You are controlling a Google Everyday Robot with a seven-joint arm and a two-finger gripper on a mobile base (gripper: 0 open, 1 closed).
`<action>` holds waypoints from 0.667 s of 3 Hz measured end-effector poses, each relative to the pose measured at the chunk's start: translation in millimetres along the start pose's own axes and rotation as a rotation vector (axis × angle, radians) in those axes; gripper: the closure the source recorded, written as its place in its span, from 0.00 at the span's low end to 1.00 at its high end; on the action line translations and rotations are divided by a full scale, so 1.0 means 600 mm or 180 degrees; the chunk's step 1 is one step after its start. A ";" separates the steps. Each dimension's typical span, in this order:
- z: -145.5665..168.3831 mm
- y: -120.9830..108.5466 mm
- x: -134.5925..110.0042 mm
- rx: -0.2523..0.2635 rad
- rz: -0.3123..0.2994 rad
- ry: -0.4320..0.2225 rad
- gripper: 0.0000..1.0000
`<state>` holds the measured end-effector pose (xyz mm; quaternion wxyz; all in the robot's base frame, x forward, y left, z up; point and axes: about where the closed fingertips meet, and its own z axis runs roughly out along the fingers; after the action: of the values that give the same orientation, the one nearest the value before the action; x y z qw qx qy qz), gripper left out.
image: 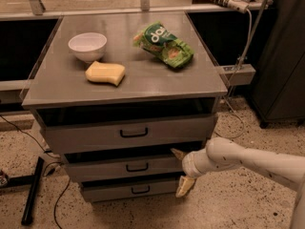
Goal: Open middle drawer
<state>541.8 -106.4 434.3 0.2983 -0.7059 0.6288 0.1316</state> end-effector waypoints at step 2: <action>0.021 -0.046 0.002 0.0160 -0.0070 0.0049 0.00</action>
Offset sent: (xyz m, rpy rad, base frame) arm 0.0441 0.0005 -0.0103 -0.0257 -0.0803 -0.0518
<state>571.1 -98.8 430.7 0.3125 -0.7061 0.6264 0.1070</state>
